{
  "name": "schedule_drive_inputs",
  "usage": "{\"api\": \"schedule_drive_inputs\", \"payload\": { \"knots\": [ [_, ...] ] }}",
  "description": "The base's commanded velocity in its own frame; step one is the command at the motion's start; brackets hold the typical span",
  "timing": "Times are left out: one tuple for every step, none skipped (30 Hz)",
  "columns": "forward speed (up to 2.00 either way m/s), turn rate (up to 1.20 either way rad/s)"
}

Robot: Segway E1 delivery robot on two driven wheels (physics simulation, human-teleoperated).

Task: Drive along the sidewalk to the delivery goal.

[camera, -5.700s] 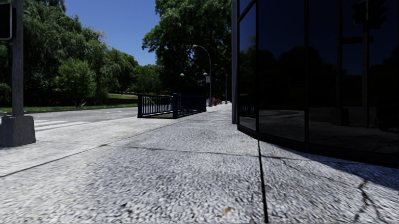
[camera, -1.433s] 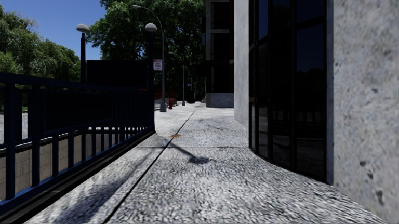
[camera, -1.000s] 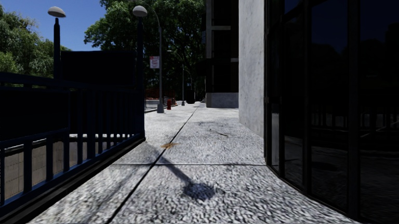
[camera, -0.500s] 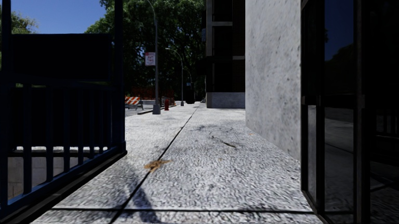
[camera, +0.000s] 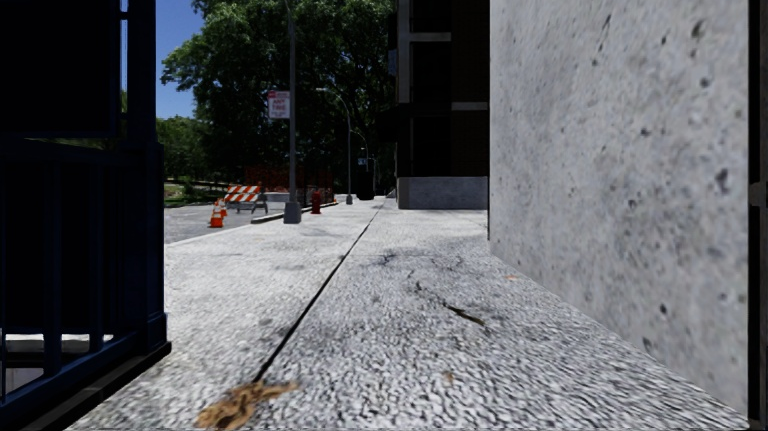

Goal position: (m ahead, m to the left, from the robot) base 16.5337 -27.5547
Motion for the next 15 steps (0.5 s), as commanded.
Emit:
{"api": "schedule_drive_inputs", "payload": {
  "knots": [
    [2.00,-1.14],
    [2.00,-0.41],
    [2.00,-0.15],
    [2.00,-0.02],
    [2.00,0.00],
    [2.00,0.00],
    [2.00,0.00],
    [2.00,0.00],
    [2.00,0.00],
    [2.00,0.00],
    [2.00,0.00],
    [2.00,0.00],
    [2.00,0.00],
    [2.00,0.00],
    [2.00,0.00]
  ]
}}
